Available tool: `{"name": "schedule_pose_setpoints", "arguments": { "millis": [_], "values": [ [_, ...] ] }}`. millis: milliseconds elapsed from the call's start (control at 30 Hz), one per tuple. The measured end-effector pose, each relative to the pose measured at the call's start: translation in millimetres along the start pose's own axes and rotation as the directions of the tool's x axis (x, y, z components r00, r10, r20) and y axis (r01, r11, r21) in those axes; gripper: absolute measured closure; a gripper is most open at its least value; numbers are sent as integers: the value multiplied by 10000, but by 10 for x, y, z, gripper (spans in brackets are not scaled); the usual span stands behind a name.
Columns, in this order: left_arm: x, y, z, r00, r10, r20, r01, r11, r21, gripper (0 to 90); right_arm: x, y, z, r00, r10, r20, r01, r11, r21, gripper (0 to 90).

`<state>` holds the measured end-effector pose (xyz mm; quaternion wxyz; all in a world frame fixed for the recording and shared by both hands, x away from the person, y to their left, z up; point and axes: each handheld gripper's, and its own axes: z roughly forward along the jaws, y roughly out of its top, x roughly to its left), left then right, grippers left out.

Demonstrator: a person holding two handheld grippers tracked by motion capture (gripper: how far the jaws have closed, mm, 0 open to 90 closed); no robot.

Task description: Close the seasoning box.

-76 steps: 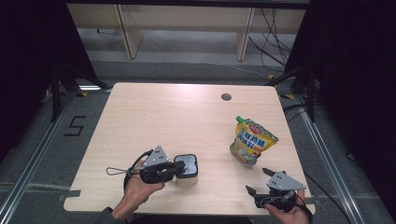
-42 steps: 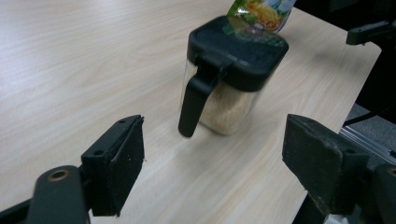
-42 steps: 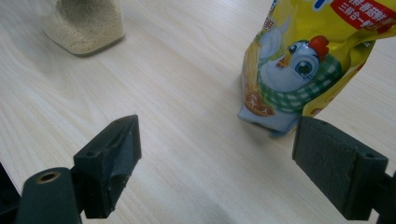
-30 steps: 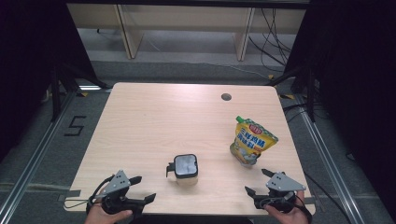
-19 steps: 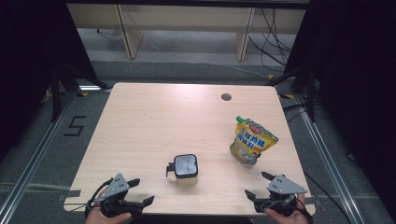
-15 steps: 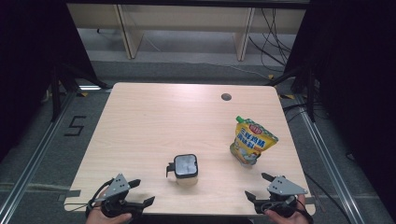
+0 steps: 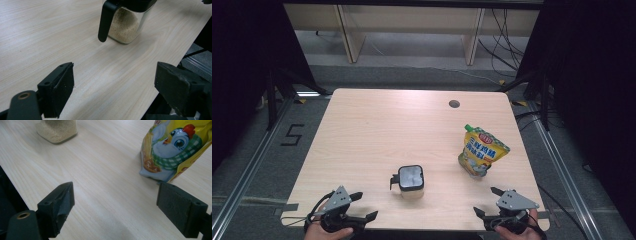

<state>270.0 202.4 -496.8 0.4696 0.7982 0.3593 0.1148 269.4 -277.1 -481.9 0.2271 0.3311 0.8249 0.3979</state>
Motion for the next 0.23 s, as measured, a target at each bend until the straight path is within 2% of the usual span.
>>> {"name": "schedule_pose_setpoints", "arguments": {
  "millis": [33,100,133,200,233],
  "values": [
    [9,-1,-8,9999,67,-76,-66,9999,155,159,-2,-1,5,10000,-42,-28,42,10000,5,157],
    [-6,-3,-5,9999,-94,-109,95,9999,103,159,-4,-1,7,10000,-50,-43,50,10000,23,158],
    [1,-1,1,10000,-8,-43,9,10000,56,159,-6,-2,7,10000,-67,-34,67,10000,38,158],
    [11,-5,4,9999,118,-56,-117,9999,117,159,3,-10,0,9998,209,-28,-209,9997,142,158],
    [12,-5,5,9999,132,-62,-131,9998,121,159,-20,-16,9,10000,0,64,-1,9998,176,158]
  ]
}}
